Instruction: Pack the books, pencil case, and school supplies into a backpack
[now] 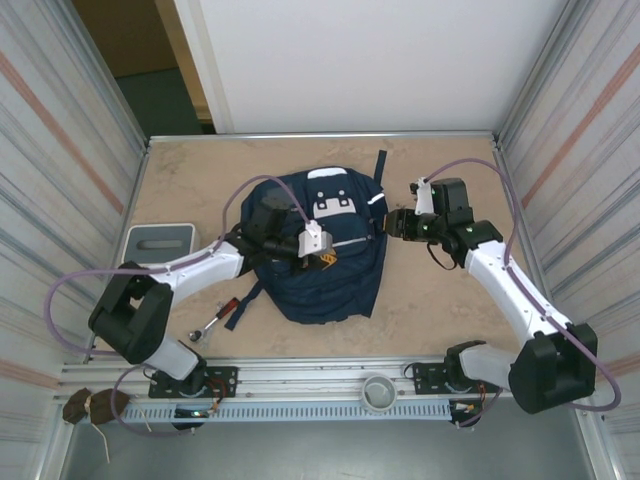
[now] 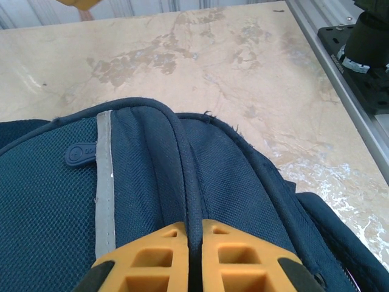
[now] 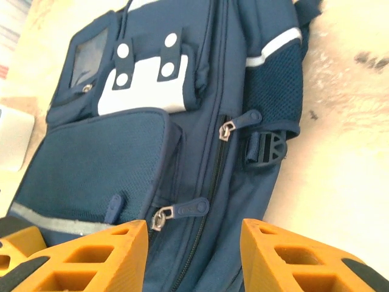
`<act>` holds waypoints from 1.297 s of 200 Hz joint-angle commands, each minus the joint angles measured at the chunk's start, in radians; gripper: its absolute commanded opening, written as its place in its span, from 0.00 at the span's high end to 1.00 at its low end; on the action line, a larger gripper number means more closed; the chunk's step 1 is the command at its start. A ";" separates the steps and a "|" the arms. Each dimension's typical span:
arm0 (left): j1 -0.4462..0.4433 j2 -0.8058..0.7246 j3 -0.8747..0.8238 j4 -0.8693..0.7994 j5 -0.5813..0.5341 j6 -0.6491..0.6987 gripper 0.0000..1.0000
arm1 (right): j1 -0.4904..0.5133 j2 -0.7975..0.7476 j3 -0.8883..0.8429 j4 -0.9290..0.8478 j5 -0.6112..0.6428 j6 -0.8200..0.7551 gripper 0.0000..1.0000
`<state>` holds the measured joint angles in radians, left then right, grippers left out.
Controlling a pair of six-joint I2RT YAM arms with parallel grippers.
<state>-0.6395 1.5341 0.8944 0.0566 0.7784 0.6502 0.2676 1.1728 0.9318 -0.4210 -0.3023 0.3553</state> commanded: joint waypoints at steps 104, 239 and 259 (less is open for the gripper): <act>-0.022 0.274 0.408 -0.211 0.079 0.188 0.96 | -0.009 -0.110 -0.045 -0.006 0.197 0.048 0.51; 0.025 0.015 0.067 0.053 -0.174 -0.032 0.95 | -0.004 -0.072 -0.029 0.014 0.195 0.068 0.48; -0.008 0.029 0.062 0.071 -0.244 -0.038 0.94 | -0.004 -0.058 -0.030 0.014 0.180 0.068 0.47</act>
<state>-0.6212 1.5921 0.9657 0.0624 0.6453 0.6716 0.2661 1.0988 0.8921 -0.4194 -0.0944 0.4080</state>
